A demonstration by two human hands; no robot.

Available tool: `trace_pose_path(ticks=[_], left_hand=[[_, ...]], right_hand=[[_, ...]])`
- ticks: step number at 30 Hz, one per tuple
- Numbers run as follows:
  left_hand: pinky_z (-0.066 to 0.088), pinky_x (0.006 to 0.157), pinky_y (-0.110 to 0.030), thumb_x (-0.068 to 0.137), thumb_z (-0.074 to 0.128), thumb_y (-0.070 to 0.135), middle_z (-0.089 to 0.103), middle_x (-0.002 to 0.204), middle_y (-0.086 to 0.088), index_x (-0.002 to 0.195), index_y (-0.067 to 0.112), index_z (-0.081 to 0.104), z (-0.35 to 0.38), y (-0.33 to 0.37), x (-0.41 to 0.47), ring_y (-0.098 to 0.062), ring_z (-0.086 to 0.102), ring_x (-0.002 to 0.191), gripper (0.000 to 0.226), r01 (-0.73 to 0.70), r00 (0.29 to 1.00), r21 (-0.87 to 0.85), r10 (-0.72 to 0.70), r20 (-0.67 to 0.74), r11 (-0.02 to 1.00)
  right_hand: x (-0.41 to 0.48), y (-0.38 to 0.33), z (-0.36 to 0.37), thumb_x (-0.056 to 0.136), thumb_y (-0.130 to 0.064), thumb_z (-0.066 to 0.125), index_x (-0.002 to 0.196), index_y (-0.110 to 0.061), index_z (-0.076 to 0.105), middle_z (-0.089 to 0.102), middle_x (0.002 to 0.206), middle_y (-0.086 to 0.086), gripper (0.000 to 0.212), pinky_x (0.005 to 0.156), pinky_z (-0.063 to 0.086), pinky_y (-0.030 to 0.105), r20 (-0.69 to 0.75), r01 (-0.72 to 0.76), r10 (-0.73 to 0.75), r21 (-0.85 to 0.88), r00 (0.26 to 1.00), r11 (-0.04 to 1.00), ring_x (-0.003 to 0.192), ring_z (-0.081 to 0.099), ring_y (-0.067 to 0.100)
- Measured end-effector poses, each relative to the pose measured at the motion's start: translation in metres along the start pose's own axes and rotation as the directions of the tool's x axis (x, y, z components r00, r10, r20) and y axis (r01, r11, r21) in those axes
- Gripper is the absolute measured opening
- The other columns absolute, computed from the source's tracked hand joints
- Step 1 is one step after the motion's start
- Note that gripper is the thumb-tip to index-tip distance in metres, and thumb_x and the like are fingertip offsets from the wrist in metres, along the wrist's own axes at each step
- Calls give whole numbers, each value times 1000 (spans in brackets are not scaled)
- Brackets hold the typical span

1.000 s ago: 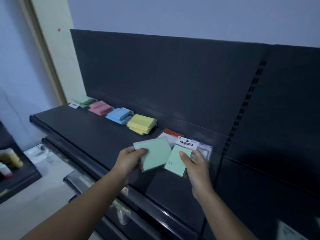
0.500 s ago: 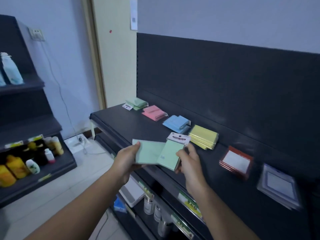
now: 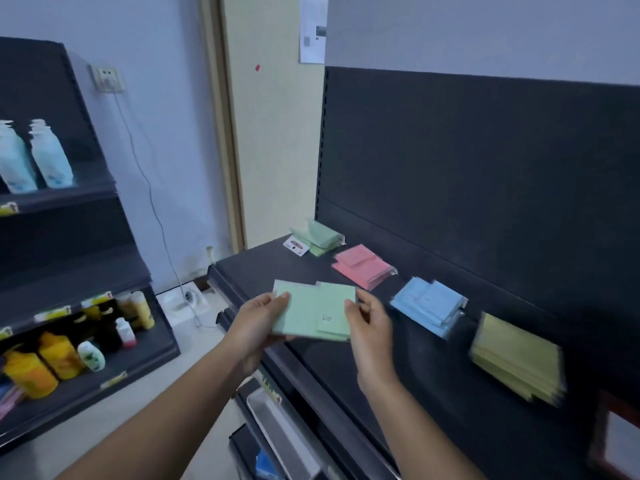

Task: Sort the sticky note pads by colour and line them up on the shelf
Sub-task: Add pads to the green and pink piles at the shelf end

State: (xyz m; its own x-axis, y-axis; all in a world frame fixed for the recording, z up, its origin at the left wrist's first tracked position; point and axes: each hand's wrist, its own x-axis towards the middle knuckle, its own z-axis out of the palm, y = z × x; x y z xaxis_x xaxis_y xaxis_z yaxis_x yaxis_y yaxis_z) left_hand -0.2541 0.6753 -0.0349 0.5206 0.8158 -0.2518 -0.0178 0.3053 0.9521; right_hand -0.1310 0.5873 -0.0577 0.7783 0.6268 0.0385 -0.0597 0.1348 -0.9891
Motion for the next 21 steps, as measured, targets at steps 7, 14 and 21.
trace_pose_path(ticks=[7, 14, 21], left_hand=[[46, 40, -19, 95, 52, 19, 68, 67, -3, 92, 8, 51, 8, 31, 100, -7, 63, 49, 12, -17, 1000, -11, 17, 26, 1000], [52, 50, -27, 95, 48, 7, 68, 92, -3, 102, 18, 57, -5, 32, 164, -15, 64, 69, 15, -8, 998, -40, 11, 67, 999], [52, 61, -31, 93, 45, 6, 67, 101, 1, 112, 30, 55, -8, 58, 237, -17, 64, 82, 32, -41, 979, 53, 30, 203, 998]], right_hand=[[91, 6, 33, 90, -4, 54, 89, -24, 60, 67, 92, -2, 20, 73, 49, 23, -97, -37, 42, 57, 994, 998, 82, 62, 10], [130, 20, 60, 91, -9, 53, 105, -16, 58, 66, 105, 9, 16, 77, 46, 36, -151, -81, 80, -1, 985, 997, 95, 62, 24], [166, 14, 85, 96, -13, 43, 116, -25, 56, 64, 97, 4, 27, 40, 36, 19, -209, -44, 40, -13, 977, 999, 57, 51, 7]])
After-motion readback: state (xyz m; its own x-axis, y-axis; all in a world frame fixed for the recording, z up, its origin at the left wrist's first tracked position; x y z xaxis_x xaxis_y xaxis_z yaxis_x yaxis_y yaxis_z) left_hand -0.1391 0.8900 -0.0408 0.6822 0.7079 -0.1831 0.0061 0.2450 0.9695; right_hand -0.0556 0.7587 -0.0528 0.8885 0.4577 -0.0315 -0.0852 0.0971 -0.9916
